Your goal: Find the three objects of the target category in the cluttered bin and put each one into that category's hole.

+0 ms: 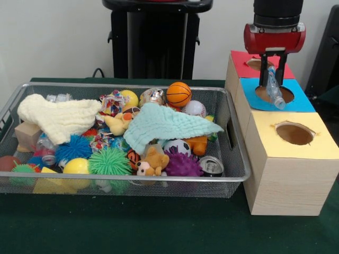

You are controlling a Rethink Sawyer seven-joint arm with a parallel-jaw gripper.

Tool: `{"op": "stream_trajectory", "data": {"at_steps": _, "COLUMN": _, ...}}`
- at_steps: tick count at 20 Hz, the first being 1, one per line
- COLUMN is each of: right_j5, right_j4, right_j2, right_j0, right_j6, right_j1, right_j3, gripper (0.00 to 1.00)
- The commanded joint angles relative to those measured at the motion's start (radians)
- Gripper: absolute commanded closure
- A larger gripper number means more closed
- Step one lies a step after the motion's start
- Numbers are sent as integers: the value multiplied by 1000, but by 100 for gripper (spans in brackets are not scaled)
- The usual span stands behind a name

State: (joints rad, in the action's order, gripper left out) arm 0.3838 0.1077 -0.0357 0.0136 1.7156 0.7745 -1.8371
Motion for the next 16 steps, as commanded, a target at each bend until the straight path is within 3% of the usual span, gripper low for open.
{"op": "stream_trajectory", "data": {"at_steps": 1, "right_j5": -32, "right_j4": 16, "right_j2": -8, "right_j0": 36, "right_j6": 204, "right_j1": -85, "right_j3": -139, "gripper": 100}}
{"op": "stream_trajectory", "data": {"at_steps": 8, "right_j5": -32, "right_j4": 32, "right_j2": 19, "right_j0": 13, "right_j6": 216, "right_j1": -79, "right_j3": -145, "gripper": 100}}
{"op": "stream_trajectory", "data": {"at_steps": 9, "right_j5": -34, "right_j4": 33, "right_j2": 21, "right_j0": 10, "right_j6": 217, "right_j1": -79, "right_j3": -145, "gripper": 0}}
{"op": "stream_trajectory", "data": {"at_steps": 16, "right_j5": -35, "right_j4": 35, "right_j2": 23, "right_j0": 10, "right_j6": 210, "right_j1": -82, "right_j3": -141, "gripper": 0}}
